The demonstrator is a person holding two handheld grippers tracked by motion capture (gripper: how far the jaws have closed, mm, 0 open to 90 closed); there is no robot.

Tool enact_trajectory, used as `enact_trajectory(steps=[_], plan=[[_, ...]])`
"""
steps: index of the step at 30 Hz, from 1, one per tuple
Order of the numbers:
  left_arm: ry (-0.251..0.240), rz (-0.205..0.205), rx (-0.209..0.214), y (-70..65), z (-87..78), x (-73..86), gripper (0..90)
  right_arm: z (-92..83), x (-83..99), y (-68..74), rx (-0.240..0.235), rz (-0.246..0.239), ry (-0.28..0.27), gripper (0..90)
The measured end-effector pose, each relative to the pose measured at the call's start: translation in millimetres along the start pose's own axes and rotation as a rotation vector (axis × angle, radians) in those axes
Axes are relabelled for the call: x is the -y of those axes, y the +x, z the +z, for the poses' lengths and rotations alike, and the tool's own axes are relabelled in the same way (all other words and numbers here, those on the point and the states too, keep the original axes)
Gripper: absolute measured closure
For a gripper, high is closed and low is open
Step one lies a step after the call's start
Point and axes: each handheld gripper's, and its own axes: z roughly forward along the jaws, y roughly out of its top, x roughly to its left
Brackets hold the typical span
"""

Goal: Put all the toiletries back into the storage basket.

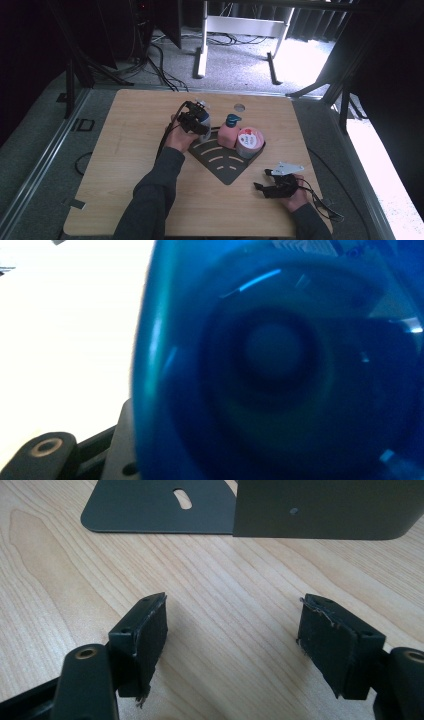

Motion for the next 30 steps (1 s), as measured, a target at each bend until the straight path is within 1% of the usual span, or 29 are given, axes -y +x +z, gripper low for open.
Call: enact_trajectory(steps=[8, 9, 17, 30], plan=[[0.009, 0.002, -0.012, 0.4, 5.4, -2.4, 54.8, 0.0, 0.0, -0.1, 0.000, -0.001, 0.000, 27.5], [0.011, 0.011, -0.018, -0.6, 6.1, -4.2, 54.9, 0.0, 0.0, 0.0, 0.000, -0.001, 0.001, 27.6], [0.013, 0.018, -0.017, -5.1, 11.6, -11.4, 54.8, -0.1, 0.2, 0.1, 0.000, -0.003, 0.000, 27.5], [0.011, 0.013, -0.013, -8.2, 20.1, -14.9, 54.8, -0.4, 0.4, 0.3, -0.002, -0.003, -0.001, 27.6]])
